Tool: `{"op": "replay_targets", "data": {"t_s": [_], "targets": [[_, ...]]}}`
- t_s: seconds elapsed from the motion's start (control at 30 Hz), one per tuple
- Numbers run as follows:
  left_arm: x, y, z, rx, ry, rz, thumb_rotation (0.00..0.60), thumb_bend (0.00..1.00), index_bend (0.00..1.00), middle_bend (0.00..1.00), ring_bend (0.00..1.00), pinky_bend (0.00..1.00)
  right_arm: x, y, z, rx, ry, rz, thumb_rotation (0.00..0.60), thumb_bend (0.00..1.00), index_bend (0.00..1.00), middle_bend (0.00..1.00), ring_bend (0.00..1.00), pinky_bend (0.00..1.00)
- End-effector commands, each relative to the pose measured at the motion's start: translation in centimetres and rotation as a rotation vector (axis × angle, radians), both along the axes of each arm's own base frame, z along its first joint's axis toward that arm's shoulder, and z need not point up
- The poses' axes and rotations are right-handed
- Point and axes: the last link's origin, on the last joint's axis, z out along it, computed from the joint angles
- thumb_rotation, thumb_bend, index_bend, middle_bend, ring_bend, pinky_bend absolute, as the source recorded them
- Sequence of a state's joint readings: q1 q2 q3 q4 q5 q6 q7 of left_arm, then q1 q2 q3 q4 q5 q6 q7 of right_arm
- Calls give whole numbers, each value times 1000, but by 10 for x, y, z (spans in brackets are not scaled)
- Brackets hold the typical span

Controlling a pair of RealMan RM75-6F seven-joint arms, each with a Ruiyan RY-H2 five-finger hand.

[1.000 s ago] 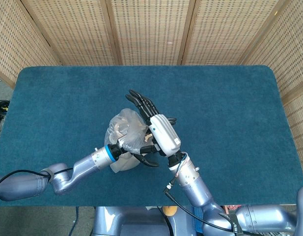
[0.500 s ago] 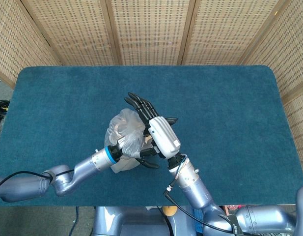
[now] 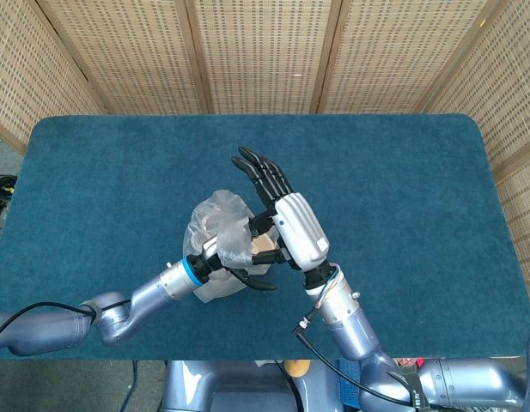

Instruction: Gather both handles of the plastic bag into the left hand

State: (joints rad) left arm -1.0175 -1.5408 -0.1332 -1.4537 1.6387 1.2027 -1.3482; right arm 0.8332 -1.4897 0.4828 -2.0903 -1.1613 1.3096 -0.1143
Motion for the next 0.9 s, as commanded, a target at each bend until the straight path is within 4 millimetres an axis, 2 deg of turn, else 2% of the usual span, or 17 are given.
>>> {"op": "replay_targets", "data": {"t_s": [0.03, 0.5, 0.9], "targets": [[0, 1, 0, 2, -2, 6, 585, 91, 46, 0, 71, 71, -6, 1, 2, -62, 51, 12, 600, 0, 0, 0, 0, 0], [1, 2, 3, 26, -55, 45, 573, 91, 41, 0, 68, 73, -32, 0, 18, -238, 167, -33, 600, 0, 0, 0, 0, 0], [4, 4, 11, 43, -96, 67, 570, 92, 40, 0, 68, 74, -75, 10, 67, -317, 98, -124, 600, 0, 0, 0, 0, 0]]}}
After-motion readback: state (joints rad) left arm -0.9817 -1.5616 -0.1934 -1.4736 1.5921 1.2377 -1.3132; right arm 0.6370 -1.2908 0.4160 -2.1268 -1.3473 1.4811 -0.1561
